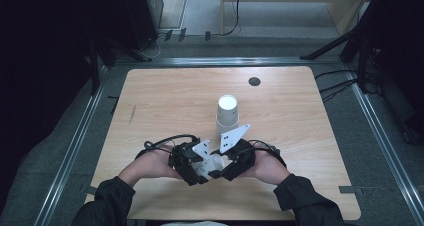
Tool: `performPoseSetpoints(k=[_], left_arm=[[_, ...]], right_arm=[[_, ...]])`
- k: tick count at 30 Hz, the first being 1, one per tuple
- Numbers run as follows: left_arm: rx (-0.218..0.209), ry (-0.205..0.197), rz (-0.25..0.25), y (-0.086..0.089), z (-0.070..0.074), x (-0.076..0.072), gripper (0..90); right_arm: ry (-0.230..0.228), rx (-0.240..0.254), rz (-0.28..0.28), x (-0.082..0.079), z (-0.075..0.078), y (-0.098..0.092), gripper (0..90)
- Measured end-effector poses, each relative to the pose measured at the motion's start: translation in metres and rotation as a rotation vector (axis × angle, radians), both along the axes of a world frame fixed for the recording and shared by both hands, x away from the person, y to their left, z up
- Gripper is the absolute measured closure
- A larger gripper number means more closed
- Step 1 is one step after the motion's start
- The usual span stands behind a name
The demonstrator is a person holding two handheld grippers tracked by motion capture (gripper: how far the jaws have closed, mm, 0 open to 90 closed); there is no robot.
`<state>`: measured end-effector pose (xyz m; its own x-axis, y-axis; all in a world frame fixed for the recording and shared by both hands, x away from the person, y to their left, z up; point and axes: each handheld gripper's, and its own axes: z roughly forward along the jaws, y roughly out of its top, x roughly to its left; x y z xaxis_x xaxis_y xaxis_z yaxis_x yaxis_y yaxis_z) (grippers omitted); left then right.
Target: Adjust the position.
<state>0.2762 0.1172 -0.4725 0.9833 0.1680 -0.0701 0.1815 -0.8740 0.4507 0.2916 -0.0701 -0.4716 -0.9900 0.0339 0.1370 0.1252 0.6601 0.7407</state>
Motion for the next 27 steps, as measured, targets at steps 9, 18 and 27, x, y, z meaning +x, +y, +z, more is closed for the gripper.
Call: performPoseSetpoints(k=[9,18,27], left_arm=[[-0.106,-0.038,0.054,0.013,0.011,0.004,13.9],[-0.228,-0.048,0.093,0.022,0.021,0.006,13.8],[-0.384,-0.015,0.115,0.028,0.028,0.006,13.9]], right_arm=[[0.005,0.059,-0.024,0.003,0.013,-0.015,34.7],[0.007,0.148,-0.067,0.008,0.025,-0.03,34.6],[0.011,0.231,-0.075,0.009,0.034,-0.038,34.6]])
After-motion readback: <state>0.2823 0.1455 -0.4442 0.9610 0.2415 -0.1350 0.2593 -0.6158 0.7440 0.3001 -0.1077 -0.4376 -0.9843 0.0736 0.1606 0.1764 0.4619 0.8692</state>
